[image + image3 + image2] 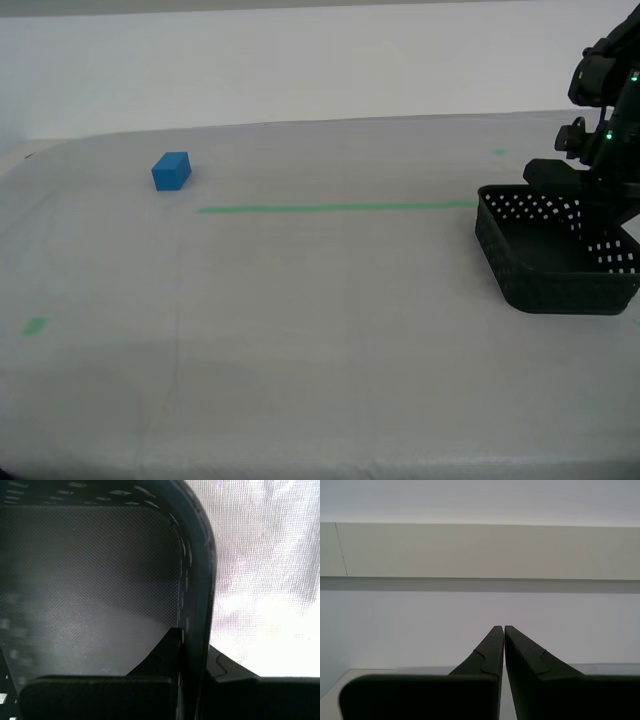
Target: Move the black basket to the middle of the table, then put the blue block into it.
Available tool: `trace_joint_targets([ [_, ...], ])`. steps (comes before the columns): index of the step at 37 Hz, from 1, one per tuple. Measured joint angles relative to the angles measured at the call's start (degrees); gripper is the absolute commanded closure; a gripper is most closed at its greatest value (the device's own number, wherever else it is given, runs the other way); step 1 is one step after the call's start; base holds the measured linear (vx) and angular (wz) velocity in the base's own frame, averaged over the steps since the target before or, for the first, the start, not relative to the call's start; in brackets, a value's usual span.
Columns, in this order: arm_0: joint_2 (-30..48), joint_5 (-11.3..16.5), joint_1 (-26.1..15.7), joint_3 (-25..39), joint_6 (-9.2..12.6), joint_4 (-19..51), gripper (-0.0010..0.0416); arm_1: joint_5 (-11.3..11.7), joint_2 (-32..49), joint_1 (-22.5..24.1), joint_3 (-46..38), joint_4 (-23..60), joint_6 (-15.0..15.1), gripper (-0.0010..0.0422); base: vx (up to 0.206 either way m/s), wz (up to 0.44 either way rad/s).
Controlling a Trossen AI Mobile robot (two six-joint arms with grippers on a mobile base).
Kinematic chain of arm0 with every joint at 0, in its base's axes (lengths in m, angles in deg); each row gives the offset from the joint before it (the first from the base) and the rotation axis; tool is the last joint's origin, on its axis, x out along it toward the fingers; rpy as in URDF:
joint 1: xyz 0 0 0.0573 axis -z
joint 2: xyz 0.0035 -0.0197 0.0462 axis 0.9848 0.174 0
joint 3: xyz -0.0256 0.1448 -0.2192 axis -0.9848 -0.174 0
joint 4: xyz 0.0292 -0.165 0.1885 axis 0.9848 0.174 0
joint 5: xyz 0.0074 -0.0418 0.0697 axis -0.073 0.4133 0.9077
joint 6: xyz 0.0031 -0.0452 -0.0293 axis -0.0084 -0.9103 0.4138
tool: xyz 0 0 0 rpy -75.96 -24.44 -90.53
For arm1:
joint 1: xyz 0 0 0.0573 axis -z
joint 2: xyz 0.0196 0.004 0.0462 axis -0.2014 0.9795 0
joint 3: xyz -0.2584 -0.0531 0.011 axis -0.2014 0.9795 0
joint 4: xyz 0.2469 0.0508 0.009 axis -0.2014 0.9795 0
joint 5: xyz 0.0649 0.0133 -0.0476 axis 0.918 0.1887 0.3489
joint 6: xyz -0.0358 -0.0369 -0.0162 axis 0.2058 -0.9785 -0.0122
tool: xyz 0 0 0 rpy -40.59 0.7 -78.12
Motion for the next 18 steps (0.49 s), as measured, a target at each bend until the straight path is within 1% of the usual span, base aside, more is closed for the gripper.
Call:
trace_joint_targets([
  [7,-2.4,0.0,0.0,0.1,-0.2,0.7,0.0407,0.0,0.0,0.0,0.0,0.0,0.0,0.0412,0.000,0.000],
  [11,-3.9,0.0,0.0,0.7,-1.0,2.8,0.0407,0.0,0.0,0.0,0.0,0.0,0.0,0.0412,0.000,0.000],
  [18,-6.4,0.0,0.0,1.1,-1.1,3.7,0.0407,0.0,0.0,0.0,0.0,0.0,0.0,0.0412,0.000,0.000],
])
